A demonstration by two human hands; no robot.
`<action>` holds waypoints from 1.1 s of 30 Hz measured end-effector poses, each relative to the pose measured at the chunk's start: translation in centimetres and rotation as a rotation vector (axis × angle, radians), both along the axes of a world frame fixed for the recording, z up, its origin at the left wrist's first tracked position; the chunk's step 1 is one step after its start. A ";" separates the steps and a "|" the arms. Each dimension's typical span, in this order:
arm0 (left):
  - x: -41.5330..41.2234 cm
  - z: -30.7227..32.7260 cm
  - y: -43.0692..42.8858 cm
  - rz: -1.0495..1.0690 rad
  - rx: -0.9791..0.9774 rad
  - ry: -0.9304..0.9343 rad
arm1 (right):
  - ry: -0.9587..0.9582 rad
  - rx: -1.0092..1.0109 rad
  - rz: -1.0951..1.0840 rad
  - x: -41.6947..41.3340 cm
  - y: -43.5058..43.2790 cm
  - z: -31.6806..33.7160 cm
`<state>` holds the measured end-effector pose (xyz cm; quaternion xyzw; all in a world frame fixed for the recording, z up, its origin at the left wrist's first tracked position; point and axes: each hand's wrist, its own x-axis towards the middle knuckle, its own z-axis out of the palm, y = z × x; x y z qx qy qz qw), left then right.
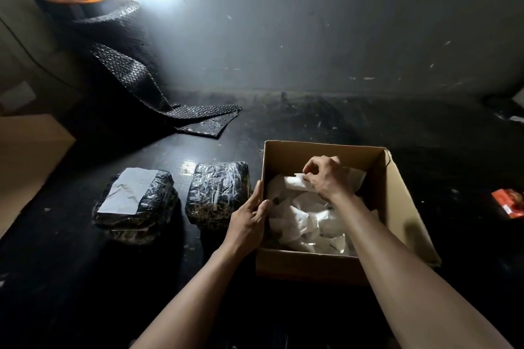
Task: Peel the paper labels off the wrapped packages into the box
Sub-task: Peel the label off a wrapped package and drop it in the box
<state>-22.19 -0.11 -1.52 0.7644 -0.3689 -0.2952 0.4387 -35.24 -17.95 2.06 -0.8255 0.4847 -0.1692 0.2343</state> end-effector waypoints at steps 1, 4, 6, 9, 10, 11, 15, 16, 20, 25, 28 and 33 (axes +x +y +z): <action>0.0 0.0 0.0 -0.002 -0.004 0.007 | 0.000 0.003 -0.004 0.0 -0.1 -0.1; 0.0 -0.1 0.1 0.011 -0.021 0.033 | -0.018 -0.018 -0.017 -0.3 -0.3 -0.3; 0.0 -0.1 0.1 0.015 -0.029 0.047 | -0.033 -0.025 -0.016 -0.3 -0.5 -0.6; -0.1 -0.2 0.1 0.020 -0.037 0.056 | -0.051 -0.002 -0.025 -0.3 -0.6 -0.6; 0.0 -0.3 0.0 0.023 -0.035 0.059 | -0.048 0.003 -0.023 -0.3 -0.6 -0.6; 0.0 -0.3 0.0 0.026 -0.034 0.060 | -0.041 0.000 -0.024 -0.3 -0.6 -0.4; 0.1 -0.6 -0.2 0.029 -0.029 0.048 | -0.023 -0.011 -0.049 -0.3 -0.4 -0.3; 0.1 -0.7 -0.2 0.029 -0.027 0.046 | -0.020 -0.013 -0.054 -0.3 -0.3 -0.2; 0.1 -0.8 -0.2 0.036 -0.032 0.064 | -0.031 -0.005 -0.046 -0.4 -0.2 0.1; 0.1 -1.0 -0.2 0.045 -0.022 0.062 | -0.016 -0.007 0.014 -0.3 -0.4 -0.2; 0.1 -0.9 -0.3 0.047 -0.019 0.064 | -0.032 -0.032 0.018 -0.2 -0.7 -0.6; 0.1 -0.9 -0.1 0.032 -0.026 0.077 | 0.028 -0.120 0.001 0.2 -0.9 -0.7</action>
